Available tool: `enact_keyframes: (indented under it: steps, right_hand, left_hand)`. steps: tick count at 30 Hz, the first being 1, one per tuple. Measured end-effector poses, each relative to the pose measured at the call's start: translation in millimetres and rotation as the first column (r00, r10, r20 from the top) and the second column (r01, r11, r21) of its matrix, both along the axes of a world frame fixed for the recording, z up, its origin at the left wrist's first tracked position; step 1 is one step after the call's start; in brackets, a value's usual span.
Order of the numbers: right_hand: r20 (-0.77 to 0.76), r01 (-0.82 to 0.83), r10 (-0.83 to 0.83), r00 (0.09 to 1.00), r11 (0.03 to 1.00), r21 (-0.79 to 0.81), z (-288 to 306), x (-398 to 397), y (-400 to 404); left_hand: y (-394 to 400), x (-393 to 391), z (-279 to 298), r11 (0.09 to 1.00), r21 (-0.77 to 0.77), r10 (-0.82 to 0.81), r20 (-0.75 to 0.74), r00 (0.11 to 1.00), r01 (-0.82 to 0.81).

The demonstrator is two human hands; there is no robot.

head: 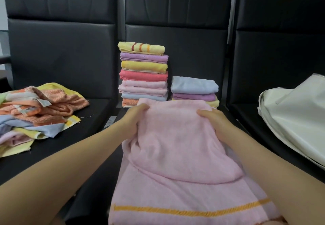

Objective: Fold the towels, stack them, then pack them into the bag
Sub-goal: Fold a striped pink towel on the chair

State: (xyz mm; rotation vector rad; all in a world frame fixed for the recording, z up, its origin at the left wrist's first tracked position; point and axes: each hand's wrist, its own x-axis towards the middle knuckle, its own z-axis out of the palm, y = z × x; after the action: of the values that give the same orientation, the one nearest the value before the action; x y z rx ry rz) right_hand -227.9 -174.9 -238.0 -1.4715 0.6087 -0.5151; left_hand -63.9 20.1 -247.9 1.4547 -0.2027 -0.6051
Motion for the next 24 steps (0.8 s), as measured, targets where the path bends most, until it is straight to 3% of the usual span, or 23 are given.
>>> enact_keyframes:
  steps: [2, 5, 8, 15, 17, 18, 19, 20, 22, 24]
  right_hand:
    - [0.025, 0.026, -0.027, 0.999, 0.999, 0.046, 4, -2, -3]
    - [0.06, 0.094, -0.099, 0.993, 0.992, 0.089, 8, -6, -13]
    - [0.031, 0.174, -0.175, 0.984, 0.984, 0.034, 7, -4, -25]
    - [0.103, 0.386, -0.372, 0.922, 0.876, -0.291, 2, 17, -44]
    - [0.035, 0.401, -0.429, 0.903, 0.809, -0.429, -10, 22, -53]
    - [-0.077, 0.342, -0.447, 0.891, 0.774, -0.534, -18, 23, -56]
    - [-0.229, 0.227, -0.458, 0.859, 0.742, -0.631, -27, 21, -60]
    - [-0.369, 0.098, -0.463, 0.806, 0.719, -0.688, -35, 18, -63]
    - [-0.49, -0.066, -0.47, 0.734, 0.669, -0.741, -44, 10, -66]
    - [-0.466, -0.083, -0.468, 0.751, 0.633, -0.77, -44, 4, -69]
  left_hand:
    - [5, 4, 6, 0.996, -0.079, -0.031, 0.011, 0.999, 0.032]
    - [18, 6, 14, 0.985, -0.008, -0.165, 0.268, 0.949, 0.173]
    - [24, 18, 11, 0.989, 0.144, -0.041, 0.464, 0.885, -0.03]
    - [11, 33, 15, 0.945, 0.055, 0.206, 0.668, 0.715, -0.323]
    - [5, 43, 2, 0.916, 0.19, 0.083, 0.772, 0.63, -0.354]
    - [2, 48, -6, 0.881, 0.315, -0.036, 0.789, 0.614, -0.353]
    - [0, 51, -15, 0.801, 0.487, -0.183, 0.753, 0.632, -0.348]
    - [-2, 52, -22, 0.662, 0.668, -0.339, 0.671, 0.659, -0.34]
    - [-1, 53, -31, 0.419, 0.84, -0.541, 0.536, 0.649, -0.345]
    - [1, 51, -34, 0.448, 0.814, -0.568, 0.579, 0.585, -0.37]
